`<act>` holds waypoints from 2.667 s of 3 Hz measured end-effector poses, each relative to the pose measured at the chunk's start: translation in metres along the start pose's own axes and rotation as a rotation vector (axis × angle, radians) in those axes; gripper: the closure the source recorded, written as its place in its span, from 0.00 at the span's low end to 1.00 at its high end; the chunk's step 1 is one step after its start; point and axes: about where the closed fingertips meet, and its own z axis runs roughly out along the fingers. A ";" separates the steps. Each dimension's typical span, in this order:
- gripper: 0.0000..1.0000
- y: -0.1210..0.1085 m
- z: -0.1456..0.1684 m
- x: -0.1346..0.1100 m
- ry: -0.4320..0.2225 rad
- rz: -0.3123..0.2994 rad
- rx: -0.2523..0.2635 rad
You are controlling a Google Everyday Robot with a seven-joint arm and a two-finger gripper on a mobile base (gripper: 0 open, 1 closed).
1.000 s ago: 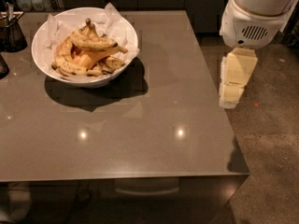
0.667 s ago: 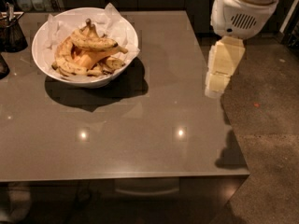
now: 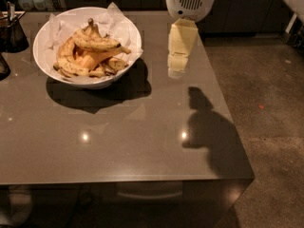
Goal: Pick banana from white bowl
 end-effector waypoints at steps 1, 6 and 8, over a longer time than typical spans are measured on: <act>0.00 -0.005 0.000 -0.012 -0.027 -0.012 0.024; 0.00 -0.042 -0.010 -0.141 -0.154 -0.013 0.112; 0.00 -0.036 0.009 -0.161 -0.138 0.047 0.076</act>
Offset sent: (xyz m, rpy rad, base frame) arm 0.0116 0.0439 0.0200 0.0876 -0.0673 0.0236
